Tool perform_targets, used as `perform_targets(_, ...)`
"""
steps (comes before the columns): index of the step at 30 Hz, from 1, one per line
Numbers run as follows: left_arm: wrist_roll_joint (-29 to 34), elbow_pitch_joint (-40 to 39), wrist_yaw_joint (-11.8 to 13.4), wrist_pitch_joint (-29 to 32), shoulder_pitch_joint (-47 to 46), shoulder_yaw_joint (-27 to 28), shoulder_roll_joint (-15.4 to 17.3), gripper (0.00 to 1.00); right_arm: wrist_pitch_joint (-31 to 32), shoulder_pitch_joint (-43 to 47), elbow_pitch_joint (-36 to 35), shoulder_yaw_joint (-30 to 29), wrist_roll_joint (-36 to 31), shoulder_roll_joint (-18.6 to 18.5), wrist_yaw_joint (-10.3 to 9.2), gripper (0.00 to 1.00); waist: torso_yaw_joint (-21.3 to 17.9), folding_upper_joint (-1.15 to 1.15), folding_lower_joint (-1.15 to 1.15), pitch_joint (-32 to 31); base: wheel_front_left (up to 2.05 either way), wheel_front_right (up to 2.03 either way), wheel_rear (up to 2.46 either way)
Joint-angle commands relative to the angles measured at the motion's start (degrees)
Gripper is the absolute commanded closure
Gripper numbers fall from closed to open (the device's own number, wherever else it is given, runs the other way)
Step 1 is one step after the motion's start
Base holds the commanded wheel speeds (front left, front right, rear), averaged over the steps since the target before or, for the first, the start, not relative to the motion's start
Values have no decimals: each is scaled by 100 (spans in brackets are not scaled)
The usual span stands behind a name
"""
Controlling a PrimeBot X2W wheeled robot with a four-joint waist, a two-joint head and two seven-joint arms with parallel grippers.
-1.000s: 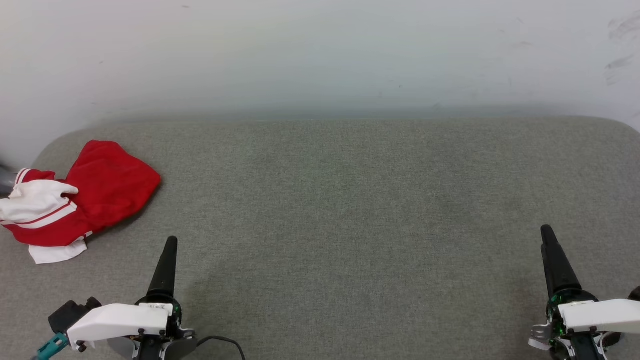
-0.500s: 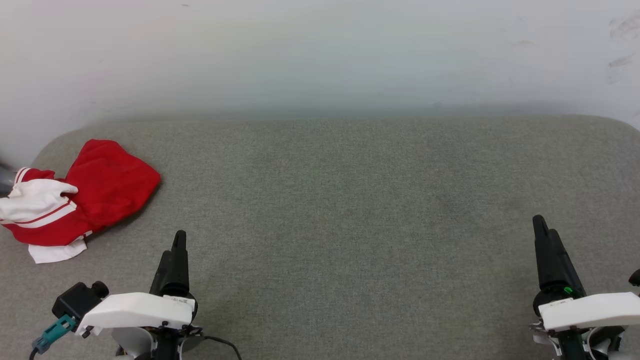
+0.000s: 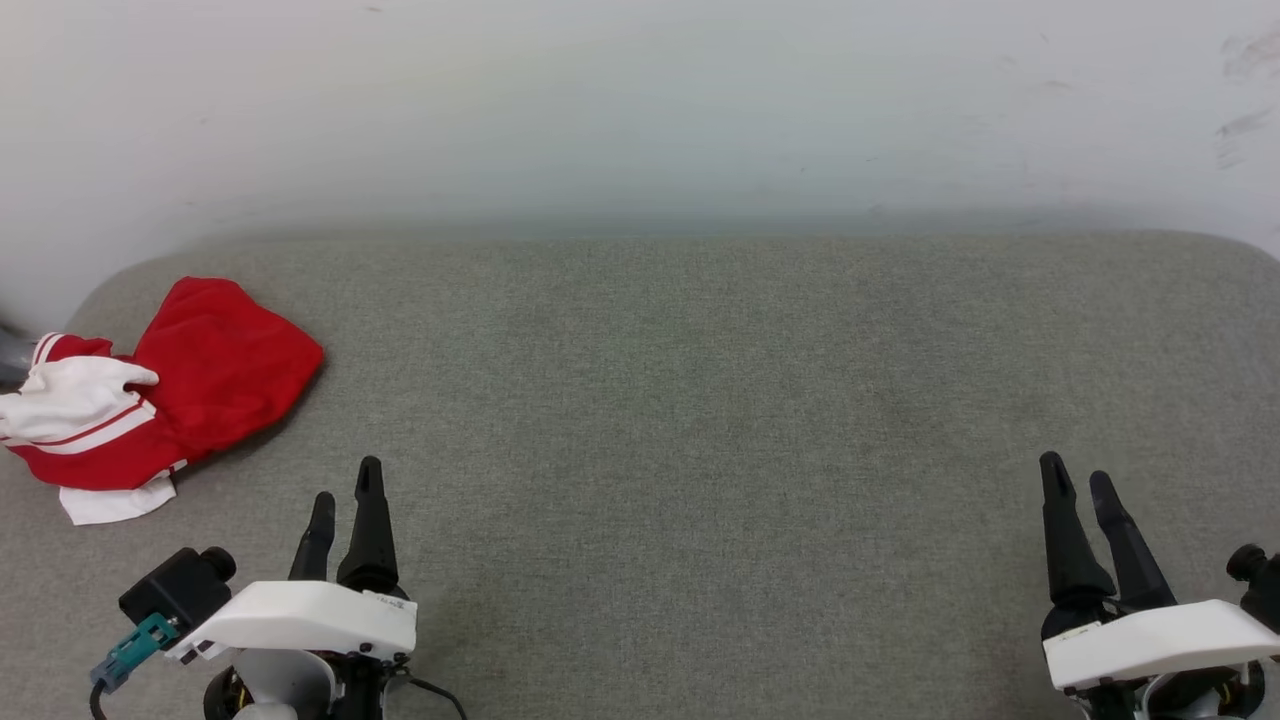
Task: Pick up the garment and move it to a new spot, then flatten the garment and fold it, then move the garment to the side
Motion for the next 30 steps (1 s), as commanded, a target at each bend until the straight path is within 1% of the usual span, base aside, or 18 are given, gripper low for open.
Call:
perform_targets(1, 255, -91, 48, -72, -5, -30, 13, 0, -76, -7, -77, 16, -275, -4, 0, 0, 3, 0, 0, -1, 0, 0, 0)
perform_targets(11, 1167, -90, 104, -240, 52, -197, 14, 0, -239, 76, -96, 49, -1076, -3, 0, 0, 19, 0, 0, 12, 0, 0, 0)
perform_targets(19, 1665, -101, 133, -350, 94, -280, 15, 0, -349, 119, -135, 70, -1602, -3, 0, 0, 29, 0, 0, 36, 0, 0, 0)
perform_targets(30, 2331, -122, 269, -509, 118, -398, 15, 0, -513, 200, -177, 91, -2337, -2, 0, 0, 40, 0, 0, 53, 0, 0, 0)
